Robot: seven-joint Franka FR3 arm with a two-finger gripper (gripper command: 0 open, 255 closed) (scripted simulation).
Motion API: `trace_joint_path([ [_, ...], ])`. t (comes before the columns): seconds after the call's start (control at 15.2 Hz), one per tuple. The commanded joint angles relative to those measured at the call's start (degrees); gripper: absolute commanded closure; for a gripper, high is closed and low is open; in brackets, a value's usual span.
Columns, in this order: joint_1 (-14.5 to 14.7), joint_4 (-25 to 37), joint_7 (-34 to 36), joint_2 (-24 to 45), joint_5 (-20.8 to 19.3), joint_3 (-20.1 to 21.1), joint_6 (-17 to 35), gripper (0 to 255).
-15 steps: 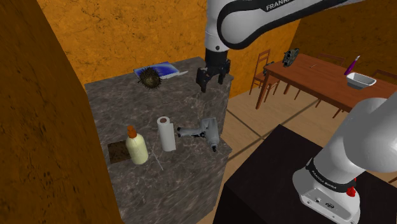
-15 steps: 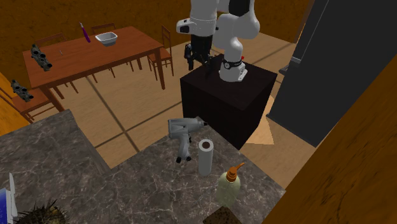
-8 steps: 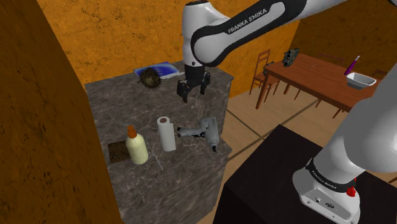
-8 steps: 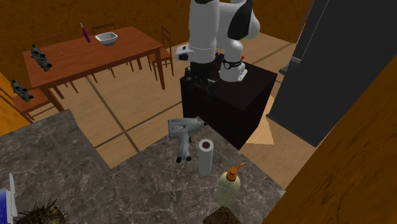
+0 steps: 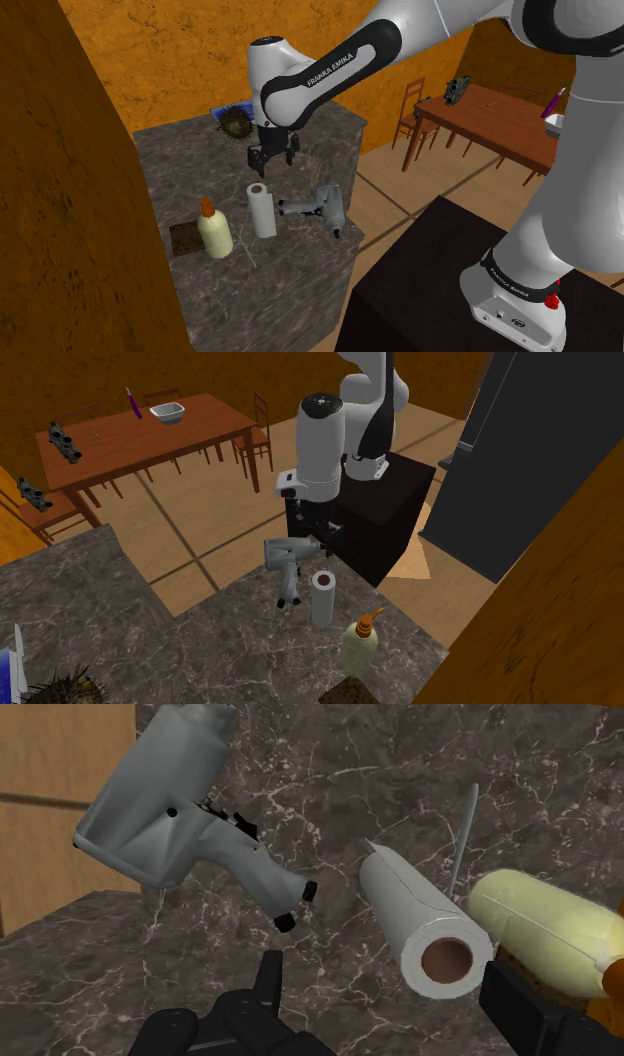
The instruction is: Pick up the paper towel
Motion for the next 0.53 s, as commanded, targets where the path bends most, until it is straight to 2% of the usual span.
trace_joint_path([
  [0.0, 1.05, 4.57, 1.28, 4.68, -0.72, -0.09, -0.17, 0],
  [0.33, 3.85, 17.24, 3.48, 16.34, -1.91, -0.62, -1.72, 0],
  [0.46, 3.96, 17.03, 3.58, 17.22, -2.09, -0.79, -0.65, 0],
])
